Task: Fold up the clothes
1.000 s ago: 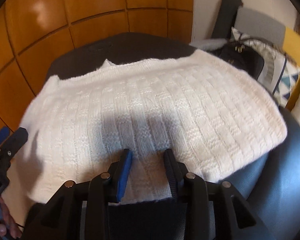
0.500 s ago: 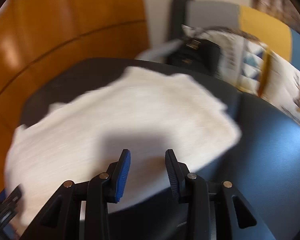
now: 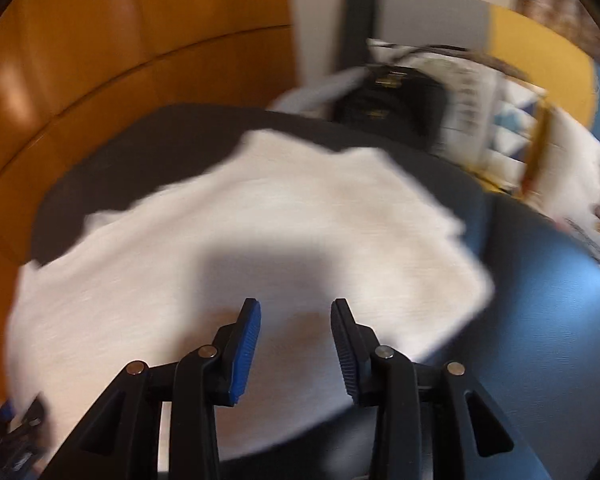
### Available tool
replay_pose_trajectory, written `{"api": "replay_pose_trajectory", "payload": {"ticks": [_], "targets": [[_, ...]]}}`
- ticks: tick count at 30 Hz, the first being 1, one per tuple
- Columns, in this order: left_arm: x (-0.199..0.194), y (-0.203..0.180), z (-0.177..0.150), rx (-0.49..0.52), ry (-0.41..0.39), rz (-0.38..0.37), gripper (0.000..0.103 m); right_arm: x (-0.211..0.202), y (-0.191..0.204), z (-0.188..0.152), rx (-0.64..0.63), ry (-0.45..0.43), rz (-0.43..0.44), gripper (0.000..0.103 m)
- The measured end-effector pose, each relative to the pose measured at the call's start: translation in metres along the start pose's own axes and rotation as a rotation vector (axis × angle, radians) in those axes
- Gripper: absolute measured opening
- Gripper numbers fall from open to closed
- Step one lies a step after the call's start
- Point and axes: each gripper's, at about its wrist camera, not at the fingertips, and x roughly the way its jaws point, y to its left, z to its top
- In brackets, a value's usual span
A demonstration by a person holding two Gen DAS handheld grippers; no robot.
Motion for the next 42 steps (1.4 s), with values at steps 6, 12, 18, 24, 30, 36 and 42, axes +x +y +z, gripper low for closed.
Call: {"api": "replay_pose_trajectory", "payload": {"ticks": [6,12,18,24,30,36,42], "targets": [[0.0,0.0,0.001,0.002,0.006,0.001,0.103,0.005,0.026,-0.021,-0.057,-0.006,-0.065,0.04],[-0.013,-0.006,0.003,0.031,-0.01,0.056,0.103,-0.037,0.02,-0.045,0.092,0.07,0.058,0.04],[-0.047,-0.003,0.009,0.015,-0.02,0.055,0.103,-0.081,0.043,-0.077,0.035,0.061,0.073,0.04],[-0.094,0.01,0.014,-0.013,-0.075,0.001,0.103,-0.125,0.064,-0.106,0.015,0.006,0.064,0.04],[-0.122,0.015,0.009,-0.024,-0.06,0.002,0.103,-0.145,0.082,-0.126,-0.028,0.013,0.08,0.04],[-0.164,0.005,-0.002,0.056,-0.112,-0.017,0.103,-0.167,0.091,-0.136,-0.065,-0.029,0.03,0.04],[-0.198,0.002,-0.014,0.142,-0.162,-0.029,0.103,-0.182,0.084,-0.137,-0.046,-0.059,0.038,0.041]]}}
